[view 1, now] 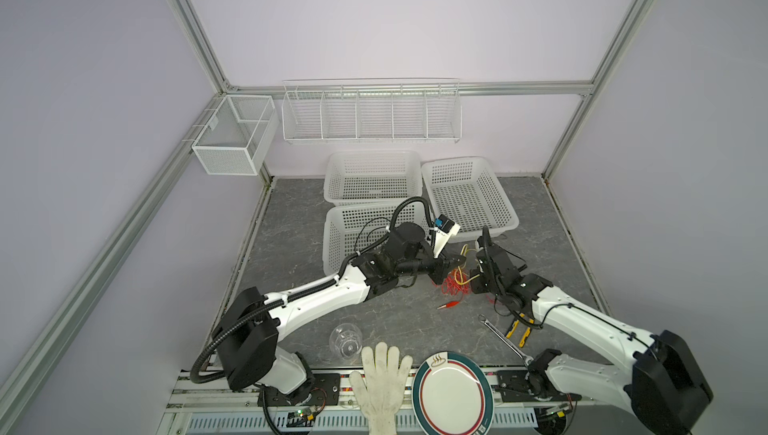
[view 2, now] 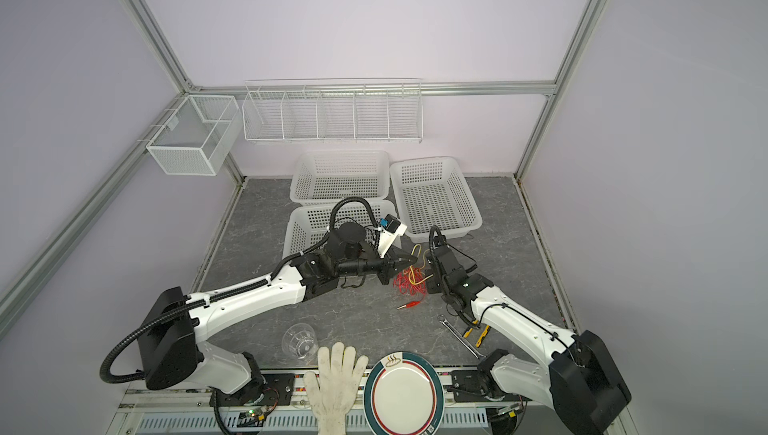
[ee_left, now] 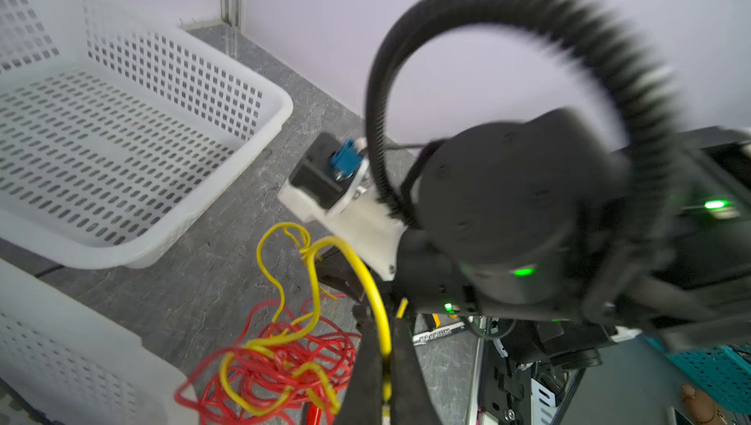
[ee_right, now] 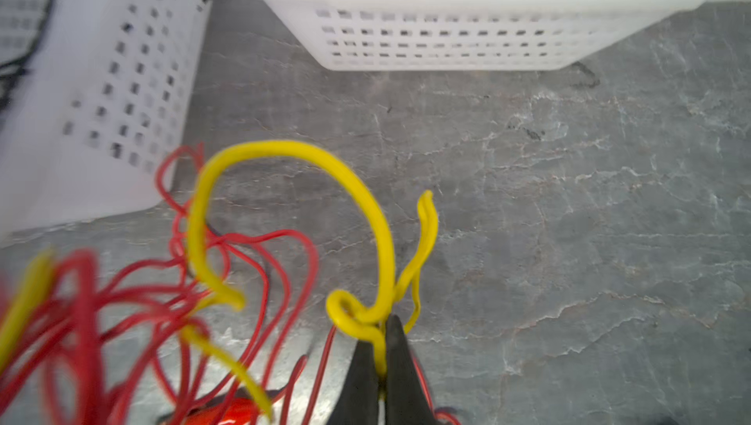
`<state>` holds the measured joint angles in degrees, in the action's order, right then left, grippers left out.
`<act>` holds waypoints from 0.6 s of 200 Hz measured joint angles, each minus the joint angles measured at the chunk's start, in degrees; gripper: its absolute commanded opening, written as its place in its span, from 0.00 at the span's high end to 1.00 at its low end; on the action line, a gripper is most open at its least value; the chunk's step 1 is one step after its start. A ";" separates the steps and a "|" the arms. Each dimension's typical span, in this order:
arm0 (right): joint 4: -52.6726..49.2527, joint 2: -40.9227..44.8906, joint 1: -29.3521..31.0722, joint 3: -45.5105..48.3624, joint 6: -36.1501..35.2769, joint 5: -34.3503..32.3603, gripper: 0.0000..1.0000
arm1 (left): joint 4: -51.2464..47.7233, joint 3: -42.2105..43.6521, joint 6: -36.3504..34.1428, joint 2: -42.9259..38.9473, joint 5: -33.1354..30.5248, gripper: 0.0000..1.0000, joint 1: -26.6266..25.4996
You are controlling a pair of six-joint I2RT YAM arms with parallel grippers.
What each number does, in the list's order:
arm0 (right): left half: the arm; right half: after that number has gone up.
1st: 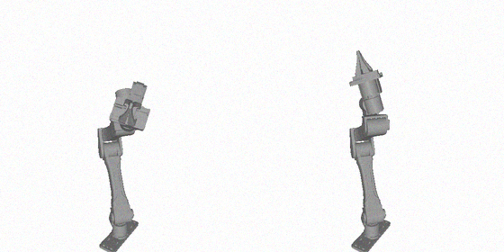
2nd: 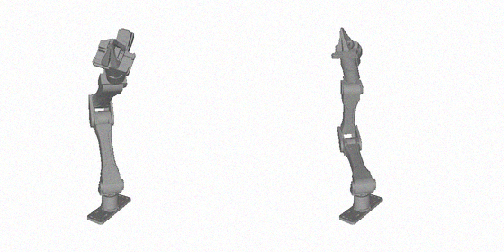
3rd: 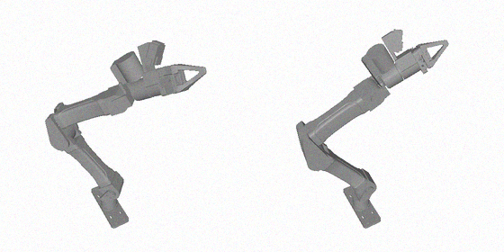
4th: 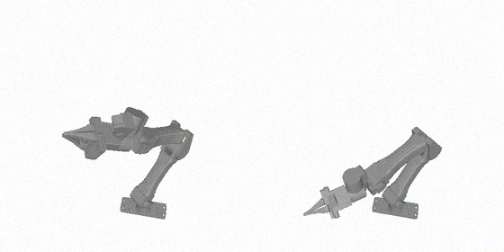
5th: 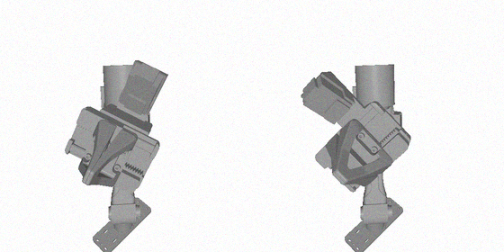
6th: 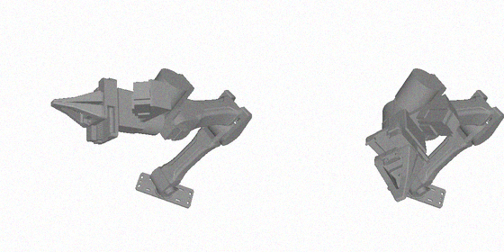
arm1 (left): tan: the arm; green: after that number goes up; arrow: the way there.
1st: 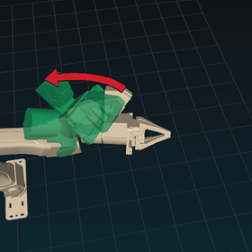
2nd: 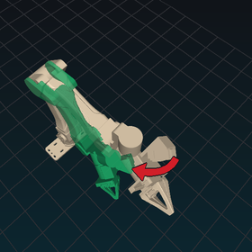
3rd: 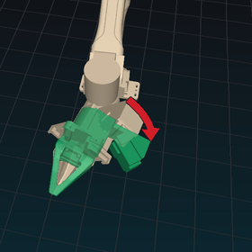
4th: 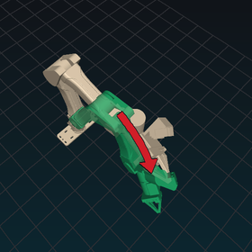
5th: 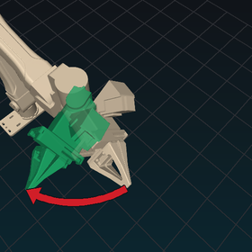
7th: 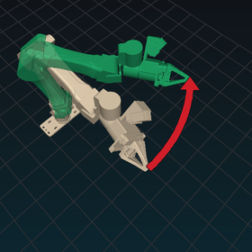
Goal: Untangle the cables
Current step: 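Grasp the yellow wire with the left gripper beside the right gripper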
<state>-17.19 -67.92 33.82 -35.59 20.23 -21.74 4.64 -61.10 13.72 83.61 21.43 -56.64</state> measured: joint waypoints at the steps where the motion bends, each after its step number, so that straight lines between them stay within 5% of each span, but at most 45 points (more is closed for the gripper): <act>1: 0.02 -0.24 -0.02 0.00 0.09 -0.15 0.94 | 0.00 0.04 -0.11 -0.26 0.07 1.00 0.00; 120: 0.48 -13.86 -1.97 -3.17 3.82 -5.29 0.94 | -8.11 6.05 -7.89 -26.40 -9.53 1.00 0.00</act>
<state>-16.71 -81.78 31.86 -38.76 24.05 -27.03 -3.46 -55.05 5.82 57.21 11.90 -56.64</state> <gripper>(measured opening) 0.063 0.048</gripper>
